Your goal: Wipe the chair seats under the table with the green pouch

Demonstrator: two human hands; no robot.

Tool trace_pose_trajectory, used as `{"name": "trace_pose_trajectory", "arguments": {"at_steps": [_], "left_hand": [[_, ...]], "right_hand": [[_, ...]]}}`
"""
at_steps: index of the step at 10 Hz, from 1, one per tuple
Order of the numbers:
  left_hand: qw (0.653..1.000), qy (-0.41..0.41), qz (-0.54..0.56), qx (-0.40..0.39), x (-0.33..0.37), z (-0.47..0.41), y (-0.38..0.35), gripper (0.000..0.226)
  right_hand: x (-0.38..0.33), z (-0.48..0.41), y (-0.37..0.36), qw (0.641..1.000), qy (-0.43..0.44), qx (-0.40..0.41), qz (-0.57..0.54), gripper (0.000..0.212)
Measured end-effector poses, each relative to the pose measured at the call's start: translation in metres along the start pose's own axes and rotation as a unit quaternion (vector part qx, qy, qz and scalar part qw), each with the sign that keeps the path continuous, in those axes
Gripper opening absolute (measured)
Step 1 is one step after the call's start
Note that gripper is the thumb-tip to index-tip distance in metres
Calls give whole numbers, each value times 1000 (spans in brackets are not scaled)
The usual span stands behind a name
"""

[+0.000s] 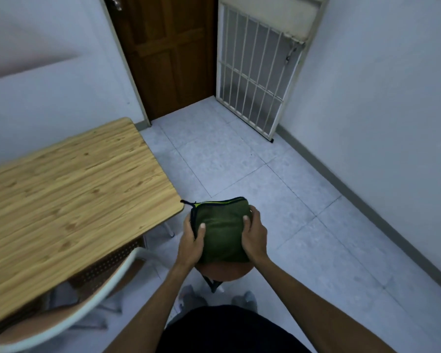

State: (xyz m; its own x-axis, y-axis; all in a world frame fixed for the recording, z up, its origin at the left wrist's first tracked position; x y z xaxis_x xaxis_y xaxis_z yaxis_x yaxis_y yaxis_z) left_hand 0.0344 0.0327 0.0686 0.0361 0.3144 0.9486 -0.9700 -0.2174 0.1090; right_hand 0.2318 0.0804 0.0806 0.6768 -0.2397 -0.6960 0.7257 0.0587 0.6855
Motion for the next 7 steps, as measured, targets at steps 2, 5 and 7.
{"name": "trace_pose_trajectory", "arguments": {"at_steps": [2, 5, 7], "left_hand": [[971, 18, -197, -134, -36, -11, -14, 65], [933, 38, -330, -137, -51, -19, -36, 67], [961, -7, -256, -101, -33, -21, -16, 68]], "right_hand": [[45, -11, -27, 956, 27, -253, 147, 61], [40, -17, -46, 917, 49, -307, 251, 60], [9, -29, -34, 937, 113, -285, 167, 59]]}}
Point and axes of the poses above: each hand's wrist, its own z-axis away from the middle knuckle, its own y-axis out of the back of the hand, x = y × z, the point moved 6 cm from there along -z, towards the middle knuckle, and after that the axes turned 12 degrees about z, right-handed, at the moved point
